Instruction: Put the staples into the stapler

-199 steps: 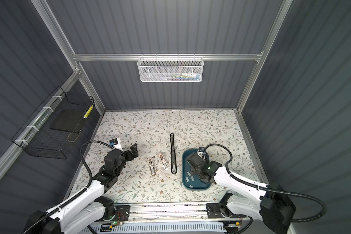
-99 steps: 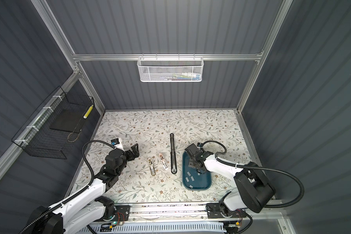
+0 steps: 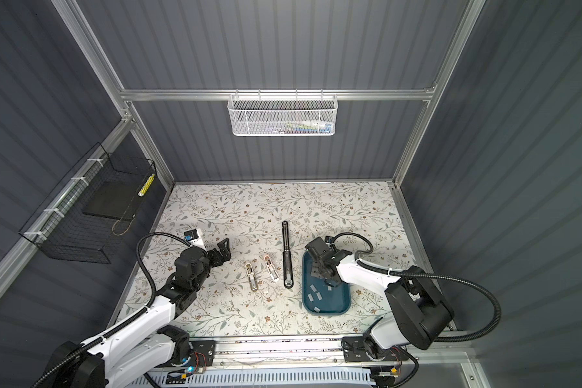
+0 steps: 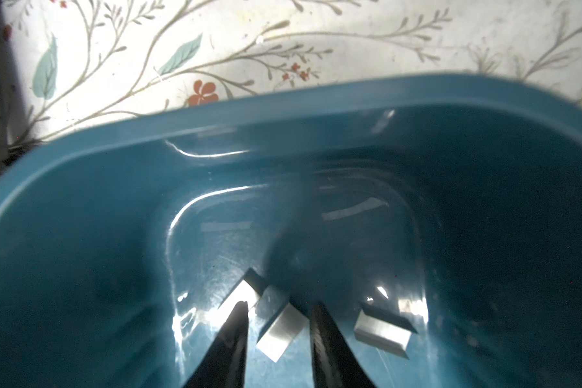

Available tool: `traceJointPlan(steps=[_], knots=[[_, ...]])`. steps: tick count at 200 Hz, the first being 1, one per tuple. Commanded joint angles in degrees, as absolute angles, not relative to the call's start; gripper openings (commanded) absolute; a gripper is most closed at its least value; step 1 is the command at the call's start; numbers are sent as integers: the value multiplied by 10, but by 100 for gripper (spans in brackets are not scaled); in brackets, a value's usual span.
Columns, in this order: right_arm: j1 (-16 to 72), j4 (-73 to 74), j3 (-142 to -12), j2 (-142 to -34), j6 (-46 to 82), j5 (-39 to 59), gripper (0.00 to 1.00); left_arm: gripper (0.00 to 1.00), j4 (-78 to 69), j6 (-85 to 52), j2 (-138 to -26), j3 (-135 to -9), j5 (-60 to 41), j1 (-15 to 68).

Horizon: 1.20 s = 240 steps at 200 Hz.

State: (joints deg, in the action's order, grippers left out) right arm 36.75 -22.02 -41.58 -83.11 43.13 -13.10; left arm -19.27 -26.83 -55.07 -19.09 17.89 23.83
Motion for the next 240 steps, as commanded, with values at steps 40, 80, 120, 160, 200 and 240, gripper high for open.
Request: traceJointPlan(steps=[40,80,120,160,200,240], knots=[[374,-244,-410,-846,446,-142,34,100,-194,-276,-544,-202,174,235],[375,-239,-414,-872,446,-135,34,100,-194,-277,-547,-203,172,236],[378,-241,-416,-884,448,-134,33,100,-194,-278,-547,-203,172,236],[378,-249,-408,-877,452,-139,33,100,-195,-279,-550,-204,171,236],[379,-246,-400,-868,455,-137,28,100,-196,-280,-553,-205,168,236],[381,-239,-405,-874,454,-130,23,100,-194,-280,-553,-206,169,236]])
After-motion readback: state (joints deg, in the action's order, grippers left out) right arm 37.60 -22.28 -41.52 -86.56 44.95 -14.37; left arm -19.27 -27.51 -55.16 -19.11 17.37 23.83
